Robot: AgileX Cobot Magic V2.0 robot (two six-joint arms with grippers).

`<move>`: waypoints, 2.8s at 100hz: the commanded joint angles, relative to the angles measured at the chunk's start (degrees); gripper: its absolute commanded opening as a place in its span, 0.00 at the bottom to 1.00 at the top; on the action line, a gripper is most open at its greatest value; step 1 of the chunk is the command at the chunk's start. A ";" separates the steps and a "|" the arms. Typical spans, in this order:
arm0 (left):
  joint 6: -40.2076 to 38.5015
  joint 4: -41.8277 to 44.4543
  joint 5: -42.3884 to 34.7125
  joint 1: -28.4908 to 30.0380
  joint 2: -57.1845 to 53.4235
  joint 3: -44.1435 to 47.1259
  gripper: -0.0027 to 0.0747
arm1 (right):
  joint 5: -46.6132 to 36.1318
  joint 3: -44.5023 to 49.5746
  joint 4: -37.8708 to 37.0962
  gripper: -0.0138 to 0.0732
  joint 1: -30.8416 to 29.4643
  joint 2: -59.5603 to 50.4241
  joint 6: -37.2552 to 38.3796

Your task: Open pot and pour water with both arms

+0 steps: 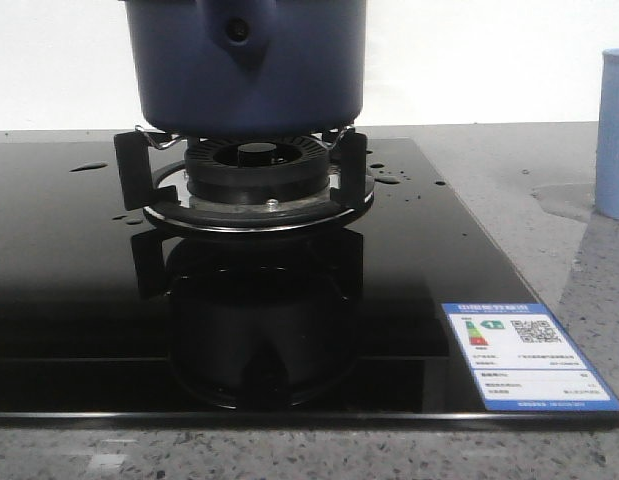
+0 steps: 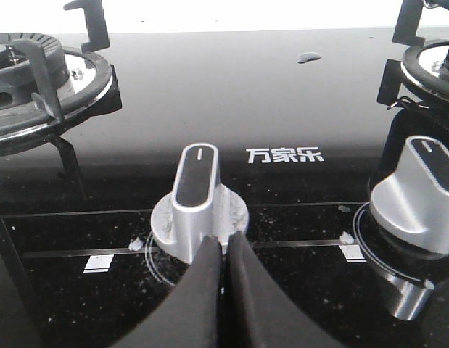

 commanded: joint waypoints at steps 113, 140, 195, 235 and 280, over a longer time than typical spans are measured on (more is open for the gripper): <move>-0.54 10.85 -2.96 0.14 -1.45 1.98 0.01 | -8.05 1.57 -3.88 0.08 -0.01 -1.07 -0.09; -0.54 -3.24 -15.00 0.14 -1.45 1.98 0.01 | -22.07 1.57 0.17 0.08 -0.01 -1.07 0.01; -0.54 -39.04 -32.56 0.14 -1.45 1.78 0.01 | -22.81 1.27 32.56 0.08 -0.01 -1.07 0.01; -0.54 -26.98 -13.13 -2.39 7.91 -11.91 0.01 | -0.06 -15.38 36.24 0.08 0.18 6.43 -1.63; 20.81 -41.35 12.06 -12.76 37.06 -34.03 0.01 | 37.65 -38.39 40.36 0.07 3.04 30.17 -6.47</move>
